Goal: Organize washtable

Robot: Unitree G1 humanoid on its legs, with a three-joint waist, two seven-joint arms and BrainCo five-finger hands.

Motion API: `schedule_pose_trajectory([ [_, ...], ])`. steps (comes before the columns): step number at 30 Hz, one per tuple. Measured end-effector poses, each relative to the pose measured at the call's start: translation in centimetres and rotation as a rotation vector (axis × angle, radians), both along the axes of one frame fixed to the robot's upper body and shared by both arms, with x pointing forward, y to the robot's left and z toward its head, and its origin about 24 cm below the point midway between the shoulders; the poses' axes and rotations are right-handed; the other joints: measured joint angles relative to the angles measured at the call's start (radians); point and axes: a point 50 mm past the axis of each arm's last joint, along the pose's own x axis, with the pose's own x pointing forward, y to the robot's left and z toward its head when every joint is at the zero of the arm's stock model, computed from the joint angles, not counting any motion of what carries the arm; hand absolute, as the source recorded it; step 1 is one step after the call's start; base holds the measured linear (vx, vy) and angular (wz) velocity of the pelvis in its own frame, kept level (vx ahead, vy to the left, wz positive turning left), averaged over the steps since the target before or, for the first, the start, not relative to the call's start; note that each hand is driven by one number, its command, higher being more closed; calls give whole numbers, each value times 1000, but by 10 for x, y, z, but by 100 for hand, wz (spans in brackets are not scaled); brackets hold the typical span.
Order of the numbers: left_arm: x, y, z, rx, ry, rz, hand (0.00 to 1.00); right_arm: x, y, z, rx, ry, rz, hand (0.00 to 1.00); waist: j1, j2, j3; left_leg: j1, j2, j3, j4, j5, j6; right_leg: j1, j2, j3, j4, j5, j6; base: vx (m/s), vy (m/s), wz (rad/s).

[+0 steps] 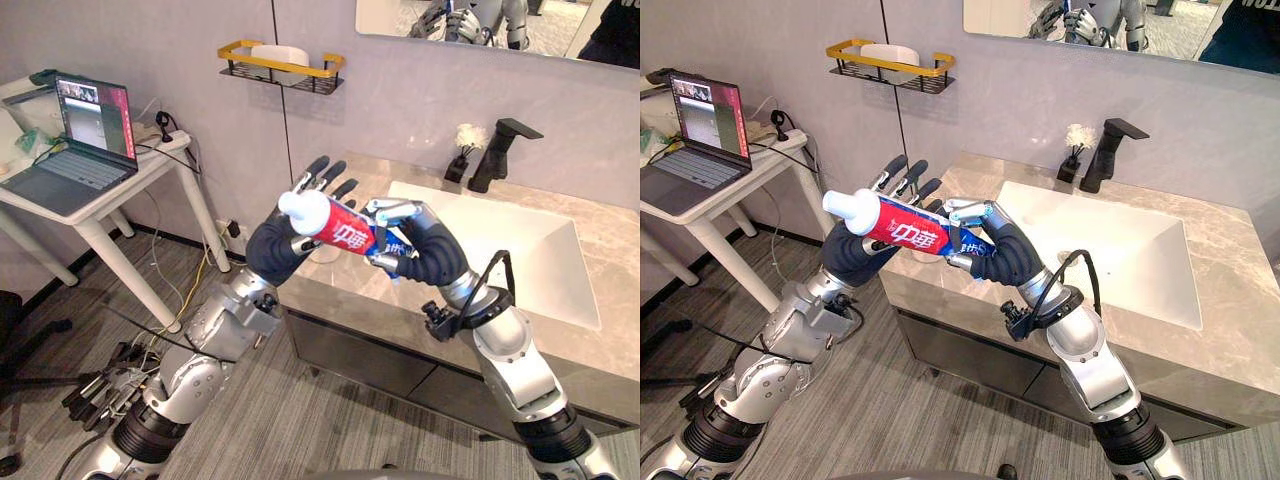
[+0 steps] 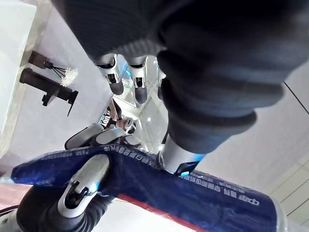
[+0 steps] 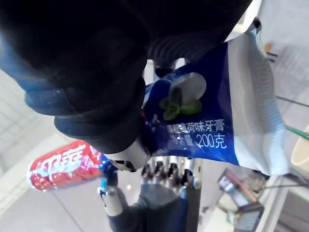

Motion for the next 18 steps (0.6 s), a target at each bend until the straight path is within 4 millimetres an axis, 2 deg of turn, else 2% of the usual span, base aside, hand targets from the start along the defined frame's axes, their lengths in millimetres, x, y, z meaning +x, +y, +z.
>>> schedule_pose_trajectory([
  [5,-14,-14,-2,0,1,-98,0,6,-12,7,45,-14,-85,100,0,0,0,2,-2,0,-1,0,0,1,0,0,0,0,0,0,0,0],
  [13,-18,-18,-12,-2,47,-103,0,11,-22,26,122,-87,-147,100,-1,1,1,9,-1,4,-3,0,1,5,2,6,0,0,0,0,0,0],
  [18,-20,-22,-16,12,56,-116,0,11,-23,31,143,-102,-148,100,-1,2,1,10,-1,6,-3,0,1,5,2,10,0,1,1,0,0,0],
])
